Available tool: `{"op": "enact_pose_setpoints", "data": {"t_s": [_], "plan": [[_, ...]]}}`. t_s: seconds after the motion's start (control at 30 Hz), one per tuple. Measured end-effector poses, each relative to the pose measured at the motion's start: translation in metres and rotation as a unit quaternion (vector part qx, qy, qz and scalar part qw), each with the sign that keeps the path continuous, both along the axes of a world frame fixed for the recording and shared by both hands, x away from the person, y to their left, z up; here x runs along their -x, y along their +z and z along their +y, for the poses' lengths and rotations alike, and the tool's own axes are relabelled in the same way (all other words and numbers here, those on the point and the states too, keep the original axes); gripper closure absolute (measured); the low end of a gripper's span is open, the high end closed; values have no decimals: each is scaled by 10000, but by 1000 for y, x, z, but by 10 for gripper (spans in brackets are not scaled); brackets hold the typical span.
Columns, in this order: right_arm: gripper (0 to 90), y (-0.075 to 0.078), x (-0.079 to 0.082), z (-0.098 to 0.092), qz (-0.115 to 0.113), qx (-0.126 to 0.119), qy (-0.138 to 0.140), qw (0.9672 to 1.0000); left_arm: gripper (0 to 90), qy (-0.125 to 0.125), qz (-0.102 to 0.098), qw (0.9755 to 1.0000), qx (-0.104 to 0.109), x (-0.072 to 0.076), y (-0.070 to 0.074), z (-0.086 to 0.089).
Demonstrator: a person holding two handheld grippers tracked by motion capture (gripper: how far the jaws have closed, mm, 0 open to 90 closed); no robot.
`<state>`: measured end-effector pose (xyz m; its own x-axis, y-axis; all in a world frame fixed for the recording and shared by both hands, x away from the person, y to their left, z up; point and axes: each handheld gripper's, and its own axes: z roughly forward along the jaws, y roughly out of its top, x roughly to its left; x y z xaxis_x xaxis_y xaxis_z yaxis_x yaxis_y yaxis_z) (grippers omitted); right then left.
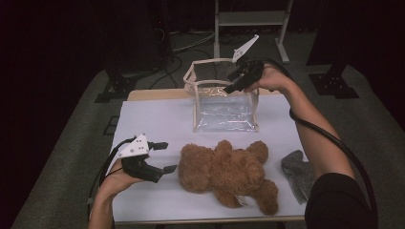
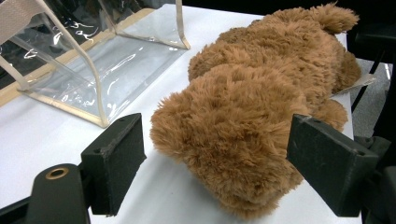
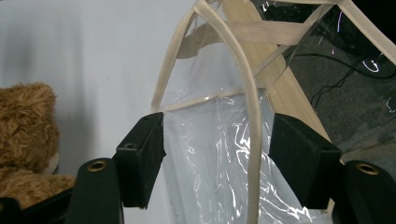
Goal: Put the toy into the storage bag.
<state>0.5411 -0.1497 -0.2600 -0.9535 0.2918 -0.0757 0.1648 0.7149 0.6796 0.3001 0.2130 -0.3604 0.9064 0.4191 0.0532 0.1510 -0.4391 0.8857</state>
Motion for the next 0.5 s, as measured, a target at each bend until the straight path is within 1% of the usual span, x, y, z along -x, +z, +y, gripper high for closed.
{"op": "enact_pose_setpoints", "data": {"t_s": [0.2, 0.23, 0.27, 0.33, 0.43, 0.5], "plan": [[349, -1, -8, 2, 10, -28, -110, 9999, 179, 22, 14, 10000, -10, 0, -1, 1], [349, -1, -9, 3, -18, -13, -112, 9999, 179, 16, 14, 10000, -15, 0, -1, 2], [354, -2, -10, 3, 15, -25, -151, 9999, 179, 13, 11, 10000, -20, 0, -1, 2], [364, -4, -13, 4, 12, 20, -177, 9998, 179, 18, 9, 10000, -28, 0, -1, 3], [391, -8, -15, 5, 34, 102, -220, 9997, 179, 16, 11, 10000, -29, 0, -1, 3], [445, -11, -16, 5, 57, 152, -250, 9996, 179, 17, 13, 10000, -32, 0, -1, 4]]}}
